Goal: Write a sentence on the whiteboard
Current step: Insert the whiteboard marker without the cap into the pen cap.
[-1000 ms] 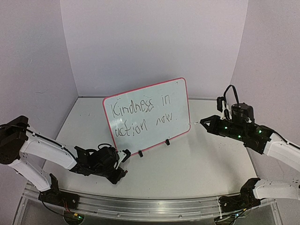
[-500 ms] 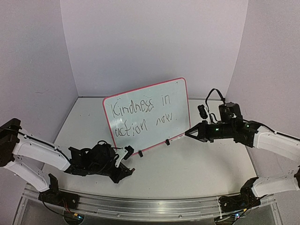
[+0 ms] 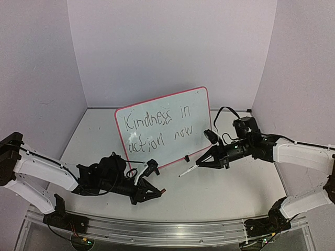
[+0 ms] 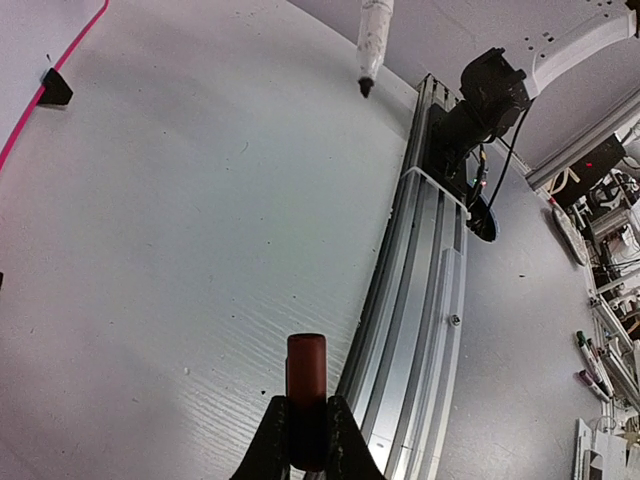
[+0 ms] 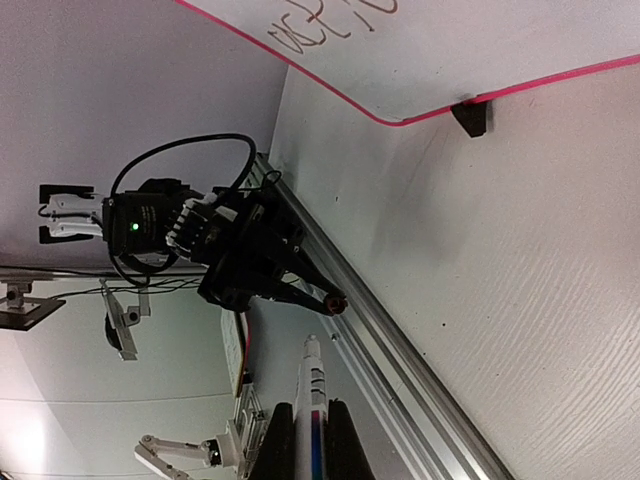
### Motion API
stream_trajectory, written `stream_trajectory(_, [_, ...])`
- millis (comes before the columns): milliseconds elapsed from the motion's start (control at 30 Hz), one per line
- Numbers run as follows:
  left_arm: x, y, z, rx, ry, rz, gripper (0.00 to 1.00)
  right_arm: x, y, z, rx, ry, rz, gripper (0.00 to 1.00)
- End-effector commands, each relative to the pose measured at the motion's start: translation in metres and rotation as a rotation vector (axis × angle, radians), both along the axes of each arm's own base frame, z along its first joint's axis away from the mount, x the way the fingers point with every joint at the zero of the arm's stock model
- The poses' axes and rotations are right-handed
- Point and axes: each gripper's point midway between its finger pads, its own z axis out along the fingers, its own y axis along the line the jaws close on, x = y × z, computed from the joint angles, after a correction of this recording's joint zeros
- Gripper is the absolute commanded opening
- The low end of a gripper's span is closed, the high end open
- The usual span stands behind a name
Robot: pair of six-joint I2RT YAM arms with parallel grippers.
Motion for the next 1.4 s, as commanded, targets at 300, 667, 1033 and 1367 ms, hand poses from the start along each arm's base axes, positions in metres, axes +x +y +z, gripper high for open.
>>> stream_trajectory(300, [-0.013,-0.026,0.037,-0.131,0.005,-0.088,0.0,-0.023,0.029,-0.006,0.026,0.046,0.116,0.0])
stream_trajectory(667, [-0.016,-0.03,0.043,-0.153,0.006,-0.09,0.0,-0.023,0.034,-0.006,0.032,0.03,0.122,0.0])
stream_trajectory(1033, [-0.015,-0.027,0.049,-0.179,-0.006,-0.064,0.0,-0.029,0.033,-0.012,0.021,0.045,0.126,0.0])
stream_trajectory(1367, [-0.013,-0.026,0.049,-0.198,0.004,-0.046,0.0,-0.031,0.03,-0.014,0.018,0.05,0.125,0.0])
